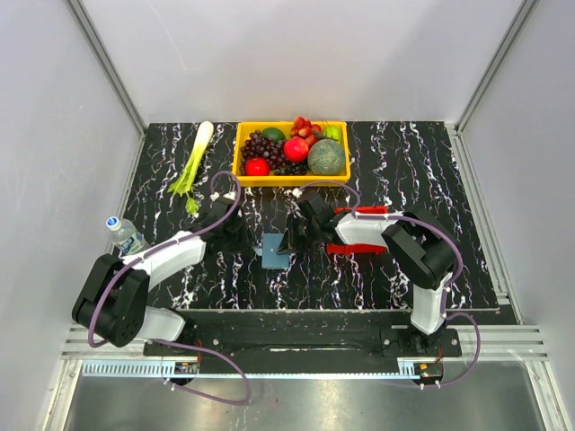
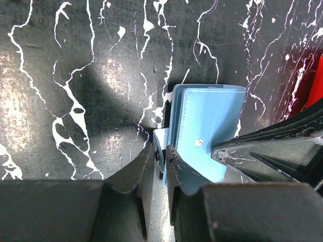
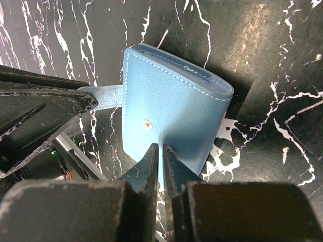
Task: Put the credit cards into the card holder
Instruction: Close the card holder at the center of the board.
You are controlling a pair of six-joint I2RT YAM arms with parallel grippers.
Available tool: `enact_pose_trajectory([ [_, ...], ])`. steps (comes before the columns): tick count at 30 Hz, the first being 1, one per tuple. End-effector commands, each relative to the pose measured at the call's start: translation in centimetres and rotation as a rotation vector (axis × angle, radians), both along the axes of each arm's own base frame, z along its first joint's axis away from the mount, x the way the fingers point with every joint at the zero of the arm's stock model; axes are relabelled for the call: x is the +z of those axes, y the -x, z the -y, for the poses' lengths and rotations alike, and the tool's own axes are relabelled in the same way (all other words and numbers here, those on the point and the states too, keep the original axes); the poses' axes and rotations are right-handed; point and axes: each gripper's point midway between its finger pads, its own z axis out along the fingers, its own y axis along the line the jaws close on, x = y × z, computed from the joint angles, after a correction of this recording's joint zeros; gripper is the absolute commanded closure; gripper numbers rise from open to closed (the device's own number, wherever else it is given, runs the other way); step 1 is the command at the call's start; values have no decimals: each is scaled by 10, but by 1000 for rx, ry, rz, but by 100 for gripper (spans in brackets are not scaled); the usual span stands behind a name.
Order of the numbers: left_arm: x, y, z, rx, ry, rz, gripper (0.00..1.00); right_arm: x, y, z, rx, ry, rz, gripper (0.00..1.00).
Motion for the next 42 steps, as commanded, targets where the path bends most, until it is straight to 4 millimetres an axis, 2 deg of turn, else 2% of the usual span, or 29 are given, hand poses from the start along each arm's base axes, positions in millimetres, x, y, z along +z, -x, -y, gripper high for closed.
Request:
enact_pose_trajectory([
  [1, 19, -10, 9, -9, 62, 66, 79, -2, 3, -6, 35, 4, -4, 88],
  [6, 19, -10, 8, -8, 61, 64, 79, -7, 7, -2, 35, 27, -28, 88],
  [10, 20, -9, 4, 1, 52, 67, 83, -8, 8, -3, 41, 28, -33, 87],
  [20, 20, -9, 2, 7, 52, 69, 84, -10, 9, -3, 42, 32, -42, 87],
  [26, 21, -9, 1, 5, 49, 71, 95, -9, 8, -3, 42, 30, -41, 87],
  [31, 19, -7, 3, -2, 58, 68, 100, -10, 9, -3, 43, 32, -44, 86],
  [35, 23, -7, 7, -21, 82, 84, 100, -11, 9, -2, 40, 37, -44, 86],
  [42, 32, -10, 29, -76, 186, 93, 100, -14, 8, 0, 31, 54, -47, 86],
])
